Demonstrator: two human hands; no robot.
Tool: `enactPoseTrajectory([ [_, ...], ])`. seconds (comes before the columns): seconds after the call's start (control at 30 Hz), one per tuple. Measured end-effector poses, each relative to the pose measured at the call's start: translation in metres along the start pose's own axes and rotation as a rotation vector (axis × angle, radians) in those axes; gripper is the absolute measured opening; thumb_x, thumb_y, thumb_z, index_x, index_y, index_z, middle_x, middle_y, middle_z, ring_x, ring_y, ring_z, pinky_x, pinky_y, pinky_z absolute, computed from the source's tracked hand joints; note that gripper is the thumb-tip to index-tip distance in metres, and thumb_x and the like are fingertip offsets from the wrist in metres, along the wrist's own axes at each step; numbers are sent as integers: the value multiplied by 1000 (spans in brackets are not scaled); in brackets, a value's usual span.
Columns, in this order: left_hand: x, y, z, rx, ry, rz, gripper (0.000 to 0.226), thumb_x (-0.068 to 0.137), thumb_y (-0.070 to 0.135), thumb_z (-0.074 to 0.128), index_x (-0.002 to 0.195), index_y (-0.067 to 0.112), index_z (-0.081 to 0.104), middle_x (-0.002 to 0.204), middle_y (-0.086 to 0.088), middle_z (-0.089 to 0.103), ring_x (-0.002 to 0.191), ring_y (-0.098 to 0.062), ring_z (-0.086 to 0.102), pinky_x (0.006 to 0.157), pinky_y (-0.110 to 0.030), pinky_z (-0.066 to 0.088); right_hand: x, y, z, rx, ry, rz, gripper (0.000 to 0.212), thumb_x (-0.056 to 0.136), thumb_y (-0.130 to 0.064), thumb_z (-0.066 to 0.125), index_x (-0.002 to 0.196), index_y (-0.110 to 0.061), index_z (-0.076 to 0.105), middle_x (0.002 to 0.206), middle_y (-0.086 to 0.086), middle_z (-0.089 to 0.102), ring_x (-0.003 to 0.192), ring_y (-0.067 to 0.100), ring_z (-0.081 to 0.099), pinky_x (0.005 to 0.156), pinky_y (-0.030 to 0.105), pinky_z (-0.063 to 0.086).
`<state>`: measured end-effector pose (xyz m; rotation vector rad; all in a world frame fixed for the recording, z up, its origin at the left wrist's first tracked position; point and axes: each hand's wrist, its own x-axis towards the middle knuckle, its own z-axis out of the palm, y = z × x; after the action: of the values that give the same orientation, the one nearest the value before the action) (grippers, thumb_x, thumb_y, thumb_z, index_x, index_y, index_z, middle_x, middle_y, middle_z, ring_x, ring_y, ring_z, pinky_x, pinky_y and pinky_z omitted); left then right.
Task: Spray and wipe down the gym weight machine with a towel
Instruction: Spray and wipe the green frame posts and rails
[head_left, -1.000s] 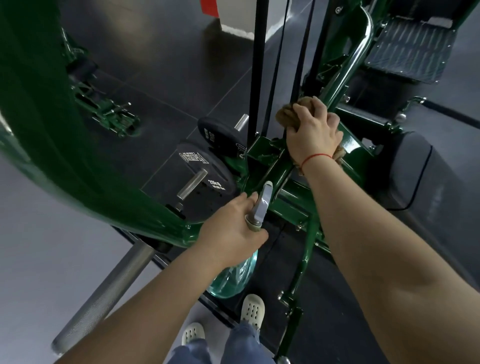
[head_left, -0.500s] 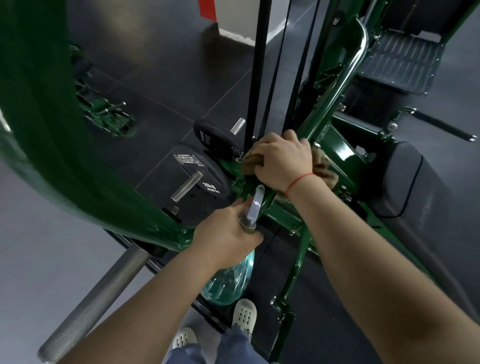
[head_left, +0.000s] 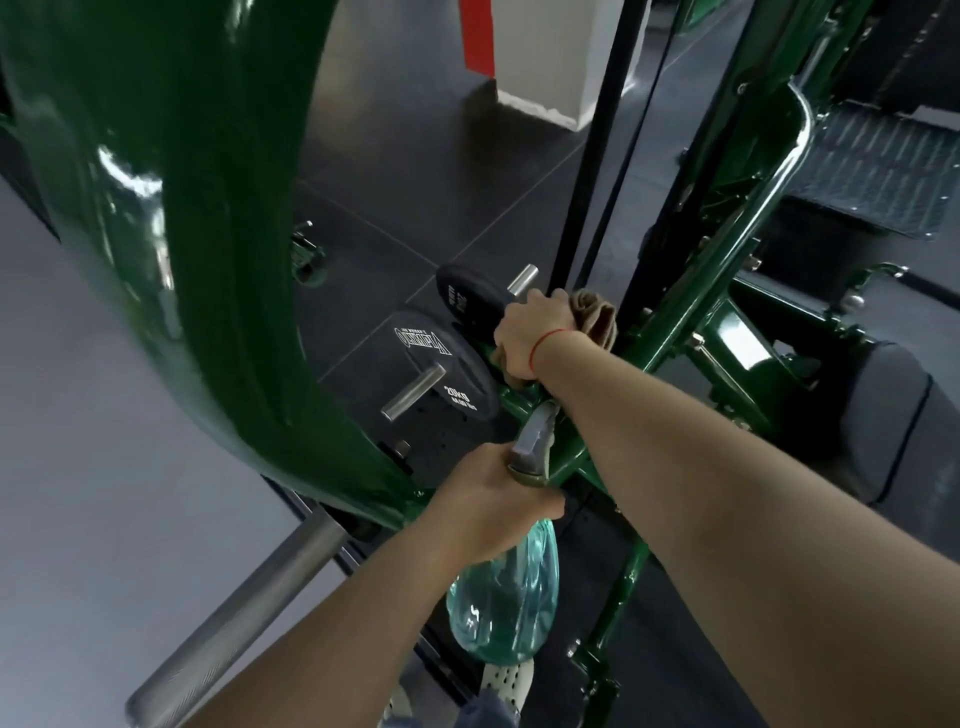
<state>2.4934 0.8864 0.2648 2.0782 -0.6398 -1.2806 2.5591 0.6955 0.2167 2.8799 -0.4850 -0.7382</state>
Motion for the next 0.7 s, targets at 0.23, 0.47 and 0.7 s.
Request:
enactPoseTrajectory([
  [0.23,2,-5,0,-109,-15,-27,43,85,14,69,59,18,36,45,10,26,39,-10,22,40,-19,24,-15,30,-19,238,-91,-39,24,88,-34,67,112,-36,71,104,-8,67,97,21,60,80,37,52],
  [0.47,3,-9,-1,-129,-62,48,21,85,11,68,79,19,49,49,8,28,37,-9,21,45,-23,27,-73,78,-18,425,-64,162,35,82,-23,65,116,-31,72,103,-2,69,94,23,62,87,43,57],
  [0.7,9,-11,-3,-59,-24,47,24,81,27,75,80,18,53,68,0,48,55,-16,44,64,-31,40,-137,16,71,760,736,449,46,84,-22,68,127,-39,67,139,-7,54,121,34,43,91,49,50],
])
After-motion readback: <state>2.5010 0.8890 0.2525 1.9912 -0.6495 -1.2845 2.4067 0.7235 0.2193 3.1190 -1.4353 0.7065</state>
